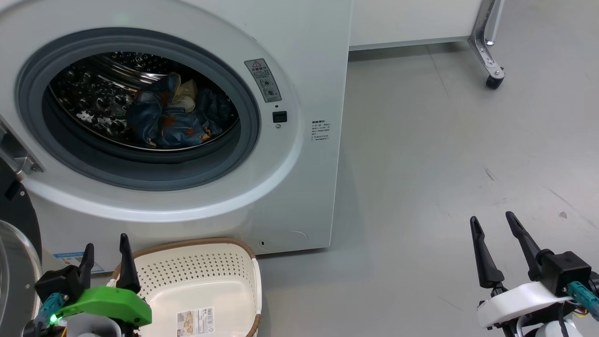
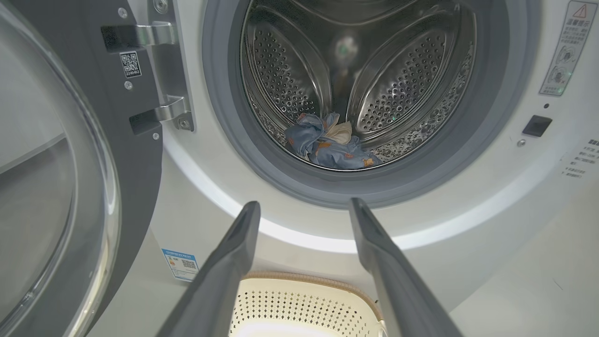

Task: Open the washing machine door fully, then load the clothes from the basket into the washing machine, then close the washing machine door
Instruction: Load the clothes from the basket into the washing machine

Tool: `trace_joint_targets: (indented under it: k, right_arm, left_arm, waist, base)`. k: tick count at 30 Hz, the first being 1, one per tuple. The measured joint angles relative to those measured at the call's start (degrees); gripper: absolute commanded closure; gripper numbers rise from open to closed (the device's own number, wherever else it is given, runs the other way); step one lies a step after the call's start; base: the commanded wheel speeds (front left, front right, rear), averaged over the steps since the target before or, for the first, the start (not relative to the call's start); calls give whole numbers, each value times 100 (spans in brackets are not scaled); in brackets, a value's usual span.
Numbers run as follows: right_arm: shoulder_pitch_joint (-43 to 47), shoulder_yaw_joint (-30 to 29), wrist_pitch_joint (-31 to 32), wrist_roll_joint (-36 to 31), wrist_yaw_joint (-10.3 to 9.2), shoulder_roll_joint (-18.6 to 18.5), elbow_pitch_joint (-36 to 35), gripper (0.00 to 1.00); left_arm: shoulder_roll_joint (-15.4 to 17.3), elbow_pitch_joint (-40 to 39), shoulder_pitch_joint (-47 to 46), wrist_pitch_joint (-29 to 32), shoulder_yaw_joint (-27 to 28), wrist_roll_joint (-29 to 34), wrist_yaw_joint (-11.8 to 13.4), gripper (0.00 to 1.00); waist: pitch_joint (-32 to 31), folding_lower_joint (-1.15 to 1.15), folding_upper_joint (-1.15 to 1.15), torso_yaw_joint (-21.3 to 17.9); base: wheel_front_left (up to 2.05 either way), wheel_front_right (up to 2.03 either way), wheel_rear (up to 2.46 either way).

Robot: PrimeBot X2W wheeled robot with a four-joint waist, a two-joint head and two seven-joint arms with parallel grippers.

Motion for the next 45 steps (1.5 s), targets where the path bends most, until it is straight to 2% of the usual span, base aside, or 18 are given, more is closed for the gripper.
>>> trace_joint_targets:
  k: [21,45]
  right_arm:
    - [95,20,0,-16,0,-69,-67,0]
    - [110,52,0,-16,0,-66,-88,0]
  left_arm:
    - [3,-836,833,0,-245,-345,4,0]
    - [5,-1305,1202,0,-520,-474,281,0]
  waist:
    - [-155,0,0,112]
    - [-176,0,0,277]
  base:
    - [0,0,0]
    - [0,0,0]
